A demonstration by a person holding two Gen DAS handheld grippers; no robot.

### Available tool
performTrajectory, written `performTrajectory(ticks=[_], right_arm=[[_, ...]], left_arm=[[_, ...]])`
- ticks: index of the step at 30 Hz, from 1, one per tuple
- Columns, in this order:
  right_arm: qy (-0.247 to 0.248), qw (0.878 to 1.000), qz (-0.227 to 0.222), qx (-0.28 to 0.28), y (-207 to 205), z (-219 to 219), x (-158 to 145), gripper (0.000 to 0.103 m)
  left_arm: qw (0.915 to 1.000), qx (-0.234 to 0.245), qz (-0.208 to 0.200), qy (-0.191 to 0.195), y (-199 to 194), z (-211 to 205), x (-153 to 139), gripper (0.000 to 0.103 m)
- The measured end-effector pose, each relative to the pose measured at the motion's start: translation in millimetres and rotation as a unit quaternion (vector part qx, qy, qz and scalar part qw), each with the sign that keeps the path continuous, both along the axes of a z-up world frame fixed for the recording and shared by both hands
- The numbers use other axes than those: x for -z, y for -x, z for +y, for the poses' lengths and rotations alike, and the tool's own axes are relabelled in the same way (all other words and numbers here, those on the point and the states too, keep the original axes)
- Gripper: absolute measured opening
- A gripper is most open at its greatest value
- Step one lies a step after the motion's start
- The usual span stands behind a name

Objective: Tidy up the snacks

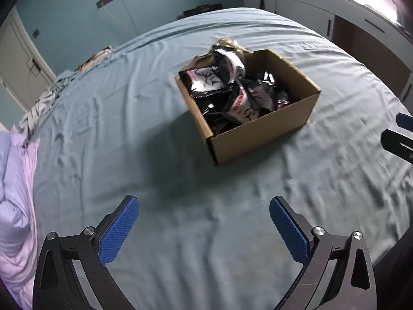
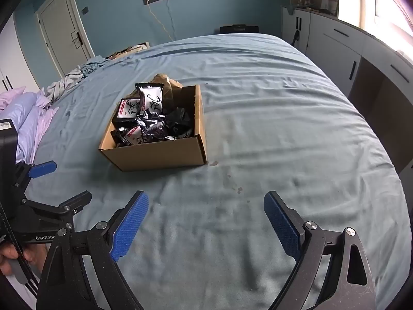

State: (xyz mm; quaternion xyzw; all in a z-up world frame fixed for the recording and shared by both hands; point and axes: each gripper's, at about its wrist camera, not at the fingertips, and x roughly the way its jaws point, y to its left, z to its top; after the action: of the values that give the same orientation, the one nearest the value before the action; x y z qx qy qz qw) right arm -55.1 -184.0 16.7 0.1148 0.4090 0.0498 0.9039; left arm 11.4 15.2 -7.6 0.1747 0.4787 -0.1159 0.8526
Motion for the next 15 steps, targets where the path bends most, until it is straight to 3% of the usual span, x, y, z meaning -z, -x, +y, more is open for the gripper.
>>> performTrajectory(ticks=[7,12,15], right_arm=[[0.02,1.0,-0.018,-0.004,-0.7,-6.1,-0.7,0.091],[0.024,0.999,-0.037,-0.018,-24.5,-18.3,13.0,0.091],[0.069,0.996,-0.061,-0.017,-36.2,-20.8,28.5,0.091]], left_arm=[[0.9998,-0.021,0.006,0.001,-13.0,15.8,6.2,0.103],[0.9982,-0.041,-0.043,0.011,-24.4,43.8,13.1,0.103],[0.999,-0.037,-0.018,0.016,-36.9,52.8,28.1,0.103]])
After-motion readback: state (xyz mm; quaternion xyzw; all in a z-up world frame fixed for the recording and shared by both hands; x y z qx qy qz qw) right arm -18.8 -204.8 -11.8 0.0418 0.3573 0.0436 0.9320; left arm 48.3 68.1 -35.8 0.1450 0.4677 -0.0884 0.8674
